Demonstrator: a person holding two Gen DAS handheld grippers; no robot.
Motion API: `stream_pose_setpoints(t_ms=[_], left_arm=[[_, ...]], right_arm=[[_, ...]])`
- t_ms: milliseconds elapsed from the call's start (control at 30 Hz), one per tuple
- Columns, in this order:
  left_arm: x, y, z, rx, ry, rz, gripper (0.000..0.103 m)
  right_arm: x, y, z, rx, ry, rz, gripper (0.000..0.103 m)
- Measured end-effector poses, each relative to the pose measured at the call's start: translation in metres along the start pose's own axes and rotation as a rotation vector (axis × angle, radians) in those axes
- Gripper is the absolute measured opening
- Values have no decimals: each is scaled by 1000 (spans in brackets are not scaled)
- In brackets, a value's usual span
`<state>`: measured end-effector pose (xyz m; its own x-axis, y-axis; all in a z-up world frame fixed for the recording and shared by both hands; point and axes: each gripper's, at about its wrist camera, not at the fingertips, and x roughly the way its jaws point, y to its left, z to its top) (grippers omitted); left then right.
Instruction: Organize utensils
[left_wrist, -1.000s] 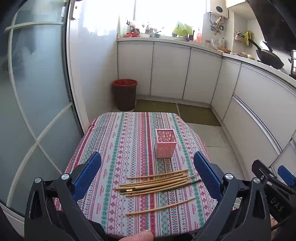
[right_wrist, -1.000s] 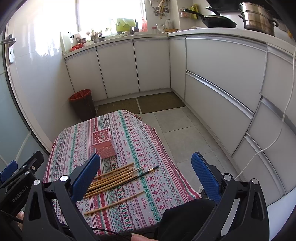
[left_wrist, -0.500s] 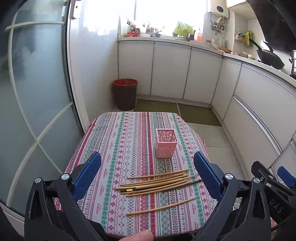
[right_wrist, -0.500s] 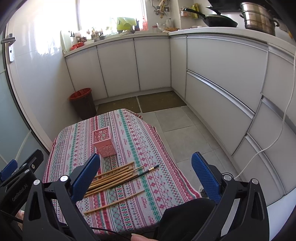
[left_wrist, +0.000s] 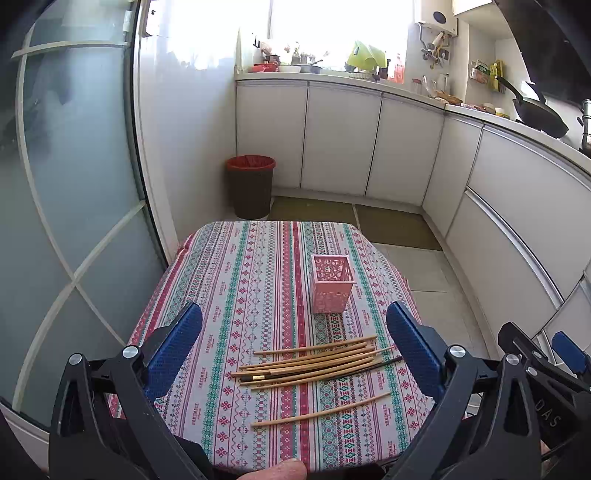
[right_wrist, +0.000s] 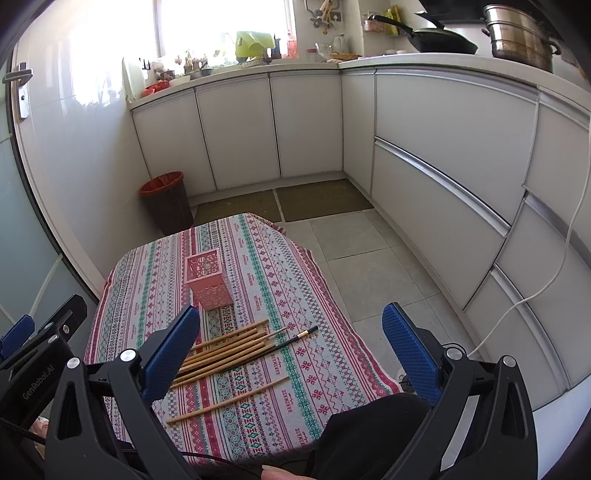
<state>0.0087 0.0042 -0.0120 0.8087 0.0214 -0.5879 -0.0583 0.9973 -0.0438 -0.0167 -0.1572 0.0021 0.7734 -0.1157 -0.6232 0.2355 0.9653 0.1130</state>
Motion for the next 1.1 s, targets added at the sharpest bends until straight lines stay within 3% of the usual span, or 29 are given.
stream_pose_setpoints(t_ms=[367, 533, 700, 867, 967, 1100], left_arm=[[3, -2, 1, -2, 19, 0, 96], [15, -1, -1, 3, 63, -23, 96], [53, -11, -16, 42, 195, -128, 96], [122, -54, -55, 279, 468, -312, 96], [147, -78, -83, 411, 547, -370, 96], [176, -102, -110, 581, 673, -452, 96]], right_arm=[[4, -1, 3, -34, 53, -41, 96], [12, -13, 4, 51, 48, 22, 96], [44, -58, 10, 248, 117, 159, 96], [103, -103, 1, 354, 244, 203, 96], [137, -129, -15, 477, 311, 243, 96], [177, -158, -41, 571, 349, 228, 96]])
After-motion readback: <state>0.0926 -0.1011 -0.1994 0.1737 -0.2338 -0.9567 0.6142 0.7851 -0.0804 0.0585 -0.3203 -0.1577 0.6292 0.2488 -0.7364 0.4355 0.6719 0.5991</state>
